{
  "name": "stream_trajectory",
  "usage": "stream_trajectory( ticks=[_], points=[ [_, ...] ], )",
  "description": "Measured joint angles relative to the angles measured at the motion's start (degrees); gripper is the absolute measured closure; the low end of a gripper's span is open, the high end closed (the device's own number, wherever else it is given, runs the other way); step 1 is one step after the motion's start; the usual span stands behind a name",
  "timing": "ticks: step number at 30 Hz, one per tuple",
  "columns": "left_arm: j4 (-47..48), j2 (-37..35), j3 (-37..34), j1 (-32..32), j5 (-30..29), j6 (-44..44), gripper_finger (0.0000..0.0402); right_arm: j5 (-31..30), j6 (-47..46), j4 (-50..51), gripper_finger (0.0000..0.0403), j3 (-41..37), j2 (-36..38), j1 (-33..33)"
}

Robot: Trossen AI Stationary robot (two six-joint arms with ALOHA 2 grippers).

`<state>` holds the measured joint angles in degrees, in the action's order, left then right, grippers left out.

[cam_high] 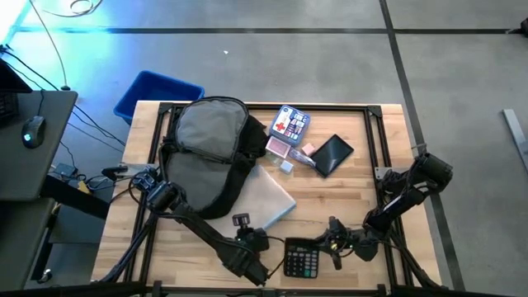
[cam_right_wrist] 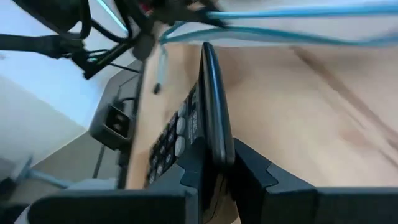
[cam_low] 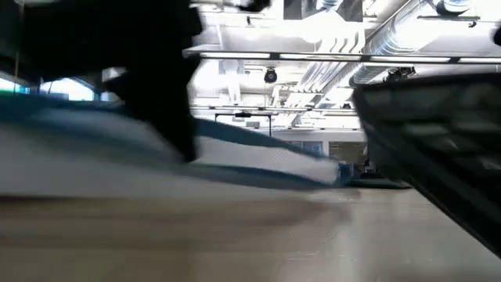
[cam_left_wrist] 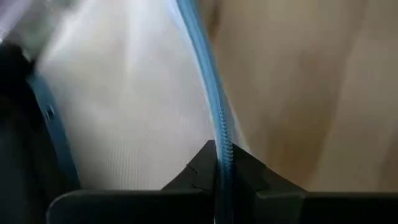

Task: Unpack backpack
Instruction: Put the black calculator into the white zip bag

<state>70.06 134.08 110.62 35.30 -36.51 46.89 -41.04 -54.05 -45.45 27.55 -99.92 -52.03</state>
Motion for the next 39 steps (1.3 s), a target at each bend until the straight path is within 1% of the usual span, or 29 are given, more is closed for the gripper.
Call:
stream_trajectory(
  ticks=[4, 9, 12, 14, 19, 25, 29, 33, 36, 39],
  points=[
    [-3.55, 0.0, 0.88, -0.56, -5.23, -0.93, 0.0401, 3.18, 1.35, -0.58, 0.0374, 2.14, 0.0, 4.66],
    [-3.58, 0.0, 1.19, -0.38, -15.1, 1.17, 0.0401, 12.8, -2.08, 0.18, 0.0379, 2.23, 0.0, 12.01],
    [-3.63, 0.0, 1.19, -0.43, -17.81, 1.42, 0.0401, 19.51, -2.0, -1.86, 0.0379, 2.28, 0.02, 14.09],
    [-3.56, 0.0, 1.19, -0.31, -18.58, 1.4, 0.0401, 20.26, -2.35, -2.15, 0.0379, 2.3, 0.02, 14.51],
    [-3.64, 0.0, 1.19, 1.69, -23.89, 1.21, 0.0401, 18.52, -4.69, -0.88, 0.0379, 2.28, 0.04, 17.36],
    [-3.93, 0.0, 1.19, 5.19, -24.21, 1.59, 0.0401, 17.04, -6.12, -3.05, 0.0379, 2.28, 0.04, 21.7],
    [-3.98, 0.0, 1.19, 6.93, -25.27, 2.61, 0.0401, 12.04, -9.41, -2.85, 0.0379, 2.28, 0.05, 23.0],
    [-5.14, 0.06, 0.69, 7.39, -26.56, 3.46, 0.0401, 4.49, -14.66, -2.16, 0.0379, 2.39, -0.28, 23.17],
    [-7.37, 0.13, -0.53, 7.33, -28.09, 2.86, 0.0402, -0.92, -17.96, -1.21, 0.0379, 3.77, -2.75, 22.8],
    [-8.89, 0.17, -1.15, 6.75, -28.33, 1.06, 0.0402, -2.72, -19.19, -0.54, 0.0378, 7.55, -6.76, 23.09]
  ],
)
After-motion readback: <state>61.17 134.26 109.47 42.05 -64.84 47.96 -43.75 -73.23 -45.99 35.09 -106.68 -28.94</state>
